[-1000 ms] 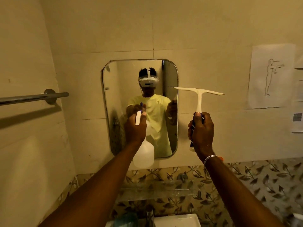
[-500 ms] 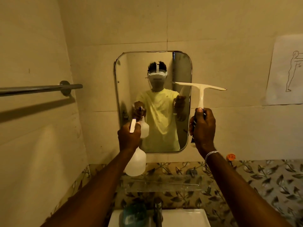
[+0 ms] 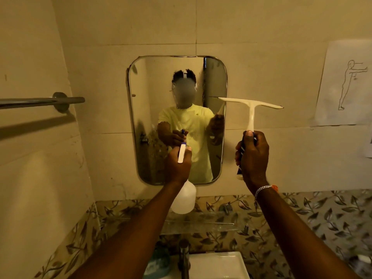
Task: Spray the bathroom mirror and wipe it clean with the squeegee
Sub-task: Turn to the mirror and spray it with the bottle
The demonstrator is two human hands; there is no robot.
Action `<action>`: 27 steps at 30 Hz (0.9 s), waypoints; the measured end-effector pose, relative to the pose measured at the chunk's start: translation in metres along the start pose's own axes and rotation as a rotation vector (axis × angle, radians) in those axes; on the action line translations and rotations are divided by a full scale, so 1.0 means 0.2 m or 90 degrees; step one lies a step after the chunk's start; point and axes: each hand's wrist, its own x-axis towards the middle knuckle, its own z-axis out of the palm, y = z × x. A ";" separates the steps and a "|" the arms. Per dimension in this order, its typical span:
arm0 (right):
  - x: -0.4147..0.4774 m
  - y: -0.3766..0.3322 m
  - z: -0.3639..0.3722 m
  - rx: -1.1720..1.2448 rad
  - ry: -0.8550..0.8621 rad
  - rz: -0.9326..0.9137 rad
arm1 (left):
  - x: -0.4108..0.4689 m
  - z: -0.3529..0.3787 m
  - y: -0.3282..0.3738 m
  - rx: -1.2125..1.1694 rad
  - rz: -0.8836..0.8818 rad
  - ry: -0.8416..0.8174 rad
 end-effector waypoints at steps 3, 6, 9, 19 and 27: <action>0.02 0.01 -0.04 -0.008 0.010 0.000 | -0.02 0.09 0.04 -0.011 0.013 -0.024; 0.04 0.02 -0.07 -0.022 0.018 0.000 | -0.05 0.18 0.06 0.007 0.015 -0.041; 0.06 0.03 -0.11 -0.025 0.026 0.003 | -0.09 0.23 0.05 0.040 0.011 -0.048; 0.04 0.10 -0.13 -0.038 0.037 0.018 | -0.18 0.04 -0.22 -0.015 -0.067 -0.018; -0.02 0.18 0.00 -0.012 0.005 0.033 | -0.16 -0.24 -0.37 0.041 -0.064 0.037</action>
